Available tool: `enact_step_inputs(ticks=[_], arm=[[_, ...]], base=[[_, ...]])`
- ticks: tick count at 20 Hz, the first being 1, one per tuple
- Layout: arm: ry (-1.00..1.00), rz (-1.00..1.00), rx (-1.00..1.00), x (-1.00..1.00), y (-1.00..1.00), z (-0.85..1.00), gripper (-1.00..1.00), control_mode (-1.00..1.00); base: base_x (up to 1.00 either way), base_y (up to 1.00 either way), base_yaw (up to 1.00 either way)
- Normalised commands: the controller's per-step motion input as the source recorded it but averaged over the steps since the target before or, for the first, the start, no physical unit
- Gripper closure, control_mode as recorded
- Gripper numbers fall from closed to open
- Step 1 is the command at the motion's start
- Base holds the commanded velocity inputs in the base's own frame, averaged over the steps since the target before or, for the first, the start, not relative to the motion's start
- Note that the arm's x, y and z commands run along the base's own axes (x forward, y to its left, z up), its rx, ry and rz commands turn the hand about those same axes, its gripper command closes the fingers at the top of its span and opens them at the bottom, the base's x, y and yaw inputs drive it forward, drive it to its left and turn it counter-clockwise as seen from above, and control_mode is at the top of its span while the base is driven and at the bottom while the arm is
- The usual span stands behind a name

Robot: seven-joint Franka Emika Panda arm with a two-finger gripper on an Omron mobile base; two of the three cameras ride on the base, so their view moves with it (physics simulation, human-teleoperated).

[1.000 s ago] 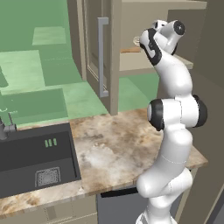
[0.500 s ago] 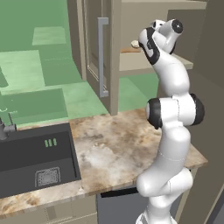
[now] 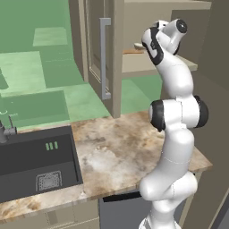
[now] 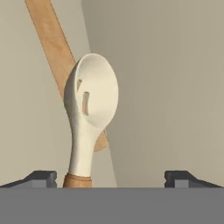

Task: Organize the utensils by type. Pick up the wooden spoons from the counter and place them in the open cabinet. Then pick up the metallic utensils from the counter and place them in the open drawer.

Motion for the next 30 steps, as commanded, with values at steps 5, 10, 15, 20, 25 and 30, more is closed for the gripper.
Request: enact_step_inputs(ticks=[5,10,15,20,25,30], arm=[[-0.06,0.06,0.00,-0.07,0.06,-0.28,-1.00,-1.00],[-0.06,0.07,0.00,-0.25,0.12,-0.25,-1.00,-1.00],[-0.09,0.07,0.00,-0.30,0.09,-0.21,-1.00,-1.00],[-0.08,0.07,0.00,-0.20,0.04,-0.10,-1.00,-1.00],[-0.02,0.06,0.00,-0.21,0.00,-0.06,-1.00,-1.00],[0.00,0.04,0.00,-0.31,0.00,-0.09,-1.00,-1.00]], base=[[0.00,0.00,0.00],[0.00,0.00,0.00],[0.00,0.00,0.00],[0.00,0.00,0.00],[0.00,0.00,0.00],[0.00,0.00,0.00]])
